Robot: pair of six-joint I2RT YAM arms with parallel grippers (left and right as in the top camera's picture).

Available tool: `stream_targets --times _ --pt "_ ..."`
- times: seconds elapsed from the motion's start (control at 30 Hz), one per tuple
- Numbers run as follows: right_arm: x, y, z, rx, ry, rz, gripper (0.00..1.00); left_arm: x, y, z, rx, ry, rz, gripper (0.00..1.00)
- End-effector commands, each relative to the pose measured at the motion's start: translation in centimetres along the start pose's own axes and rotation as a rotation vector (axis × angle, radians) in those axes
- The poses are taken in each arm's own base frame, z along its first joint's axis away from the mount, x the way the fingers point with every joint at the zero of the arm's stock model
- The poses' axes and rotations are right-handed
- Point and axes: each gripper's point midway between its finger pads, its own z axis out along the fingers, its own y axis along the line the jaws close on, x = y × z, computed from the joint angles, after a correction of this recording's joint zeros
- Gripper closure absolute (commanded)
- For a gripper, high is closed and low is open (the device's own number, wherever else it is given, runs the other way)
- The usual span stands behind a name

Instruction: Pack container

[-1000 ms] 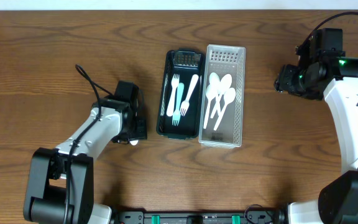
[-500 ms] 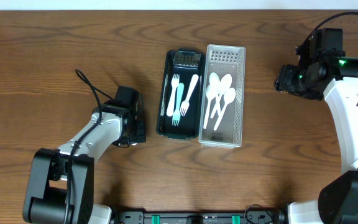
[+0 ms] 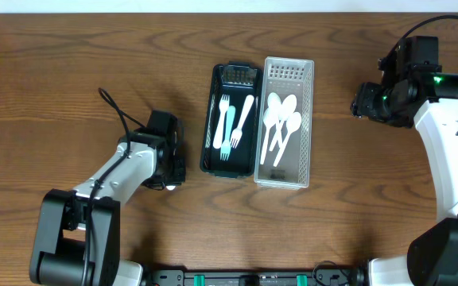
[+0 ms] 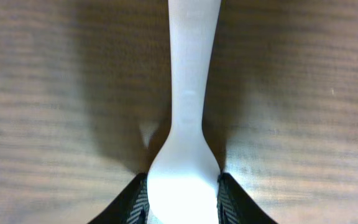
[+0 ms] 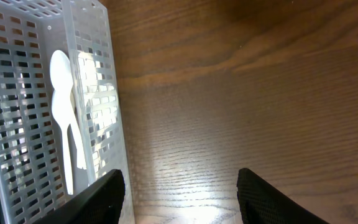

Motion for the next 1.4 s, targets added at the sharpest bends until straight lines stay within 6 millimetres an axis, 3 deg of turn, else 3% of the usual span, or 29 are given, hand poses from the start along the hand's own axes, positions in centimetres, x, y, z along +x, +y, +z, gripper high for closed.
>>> stream_targets --times 0.0,0.27,0.33,0.5,0.67,0.77,0.83,0.93,1.03,1.23,1.37 --pt "-0.1 -0.3 0.0 0.010 -0.004 0.011 0.39 -2.9 -0.6 -3.2 0.003 -0.087 0.053 0.76" --pt "-0.4 -0.2 0.0 0.007 -0.014 0.009 0.39 -5.9 -2.2 -10.4 0.022 -0.203 0.100 0.77" --pt "-0.5 -0.2 0.0 0.007 -0.017 0.009 0.39 -6.3 -3.6 -11.8 0.044 -0.235 0.147 0.77" --pt "-0.5 -0.2 0.0 0.007 -0.018 0.009 0.38 -6.2 -9.4 -14.5 0.130 -0.308 0.313 0.77" --pt "-0.5 -0.2 0.0 0.007 -0.017 0.009 0.38 -5.6 -13.4 -13.8 0.161 -0.325 0.410 0.77" --pt "-0.5 -0.2 0.0 0.007 -0.017 0.009 0.38 -6.1 -13.9 -12.4 0.158 -0.303 0.373 0.75" --pt "-0.4 -0.2 0.0 0.007 -0.017 0.009 0.36 -6.5 -13.8 -11.0 0.147 -0.278 0.364 0.60" --pt "-0.5 -0.2 0.0 0.007 -0.017 0.009 0.33 -7.0 -13.6 -9.5 0.134 -0.250 0.355 0.46" --pt "-0.6 -0.1 0.3 0.000 -0.025 0.008 0.29 -7.5 -13.9 -9.4 0.141 -0.268 0.355 0.35" --pt "-0.4 0.4 2.8 -0.042 0.005 0.010 0.53 -8.4 -14.5 -13.0 0.173 -0.351 0.356 0.34" --pt "-0.4 2.2 5.7 -0.159 0.062 0.015 0.73 -8.8 -14.2 -16.3 0.193 -0.423 0.345 0.34"
